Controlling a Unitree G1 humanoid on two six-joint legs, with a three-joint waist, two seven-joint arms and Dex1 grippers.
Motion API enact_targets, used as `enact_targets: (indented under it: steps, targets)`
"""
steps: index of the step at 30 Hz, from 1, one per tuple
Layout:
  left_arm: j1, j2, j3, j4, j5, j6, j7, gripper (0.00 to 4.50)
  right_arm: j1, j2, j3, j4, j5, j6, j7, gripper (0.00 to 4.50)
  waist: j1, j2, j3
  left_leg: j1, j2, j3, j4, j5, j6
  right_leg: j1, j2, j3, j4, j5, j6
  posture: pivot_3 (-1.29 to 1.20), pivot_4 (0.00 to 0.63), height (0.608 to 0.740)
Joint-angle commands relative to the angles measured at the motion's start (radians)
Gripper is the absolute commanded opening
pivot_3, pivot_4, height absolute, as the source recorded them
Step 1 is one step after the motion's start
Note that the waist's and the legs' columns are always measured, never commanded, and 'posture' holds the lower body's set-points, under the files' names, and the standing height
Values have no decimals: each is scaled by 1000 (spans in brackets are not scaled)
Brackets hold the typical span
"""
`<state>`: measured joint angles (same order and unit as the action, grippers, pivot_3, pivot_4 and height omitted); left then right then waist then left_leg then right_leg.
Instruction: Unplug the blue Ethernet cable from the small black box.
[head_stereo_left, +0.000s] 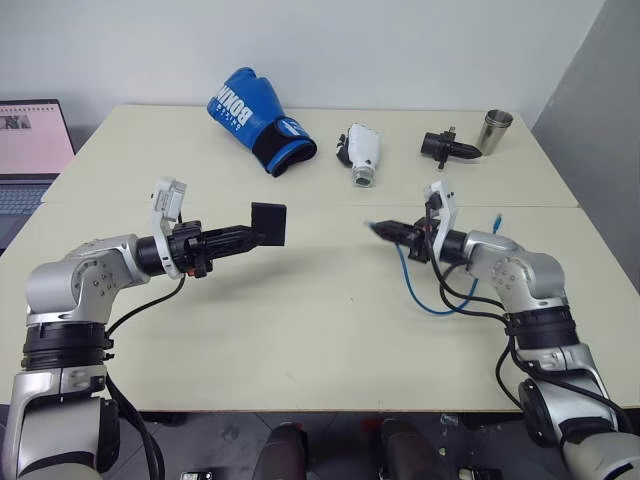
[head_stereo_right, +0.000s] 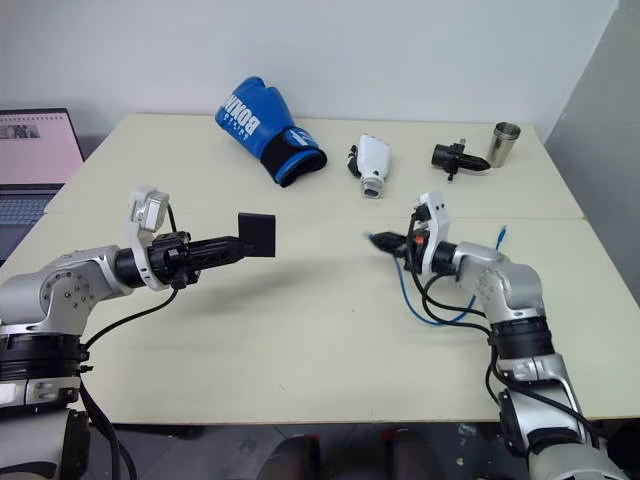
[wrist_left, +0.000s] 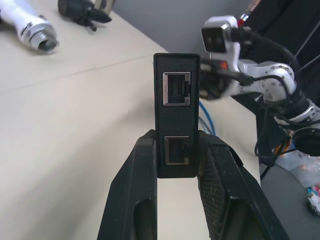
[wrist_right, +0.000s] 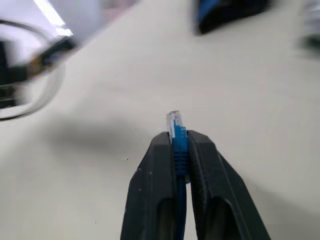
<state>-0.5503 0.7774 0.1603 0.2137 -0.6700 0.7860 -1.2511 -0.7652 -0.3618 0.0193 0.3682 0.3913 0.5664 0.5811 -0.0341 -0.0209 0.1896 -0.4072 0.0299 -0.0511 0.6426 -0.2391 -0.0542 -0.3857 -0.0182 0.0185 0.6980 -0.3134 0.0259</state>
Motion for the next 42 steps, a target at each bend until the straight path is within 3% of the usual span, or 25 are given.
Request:
enact_targets:
  steps: [1,3,10,13,17,23,31,42]
  targets:
    - [6,-20,-26,-46,40,-68,21,765,-79,38,-12,184,-138,-234,-139,79,0,0,0,-2,0,0,0,0,0,-2,0,0,0,0,0,0,150,740]
    - [-3,-42,-26,-42,42,-77,38,765,-112,57,-26,253,-161,-293,-169,778,0,0,0,-3,0,0,0,0,0,-3,0,0,0,0,0,0,150,740]
    - [-5,-71,-21,-34,64,-120,82,765,-125,66,-39,232,-172,-356,-135,2225,0,0,0,-7,0,0,2,0,0,-5,-1,-1,0,0,0,0,150,740]
    - [-24,-111,-1,13,111,-204,177,765,-87,36,-6,129,-179,-341,-52,3046,3,0,0,-8,0,0,2,0,0,-5,-1,-1,0,0,0,0,150,740]
    - [-55,-180,30,138,226,-407,375,765,-1,-14,77,-139,-99,-239,176,3920,5,0,0,-7,-1,-1,3,0,0,-5,-1,-1,0,0,0,0,150,740]
    - [0,-247,62,273,307,-617,509,765,97,-69,195,-416,-92,-135,298,3940,-1,0,0,-7,0,-1,3,0,0,-5,-1,-2,0,0,0,0,150,740]
    - [59,-277,52,414,409,-778,624,765,103,-65,239,-447,-121,-130,315,3940,7,-1,0,-7,-1,-3,4,0,0,-3,-1,-3,1,1,0,0,150,740]
    - [162,-258,0,345,463,-661,635,765,86,-60,247,-450,-142,-126,326,3940,1,0,-1,0,-1,-1,3,0,0,1,-1,-1,2,1,1,0,150,740]
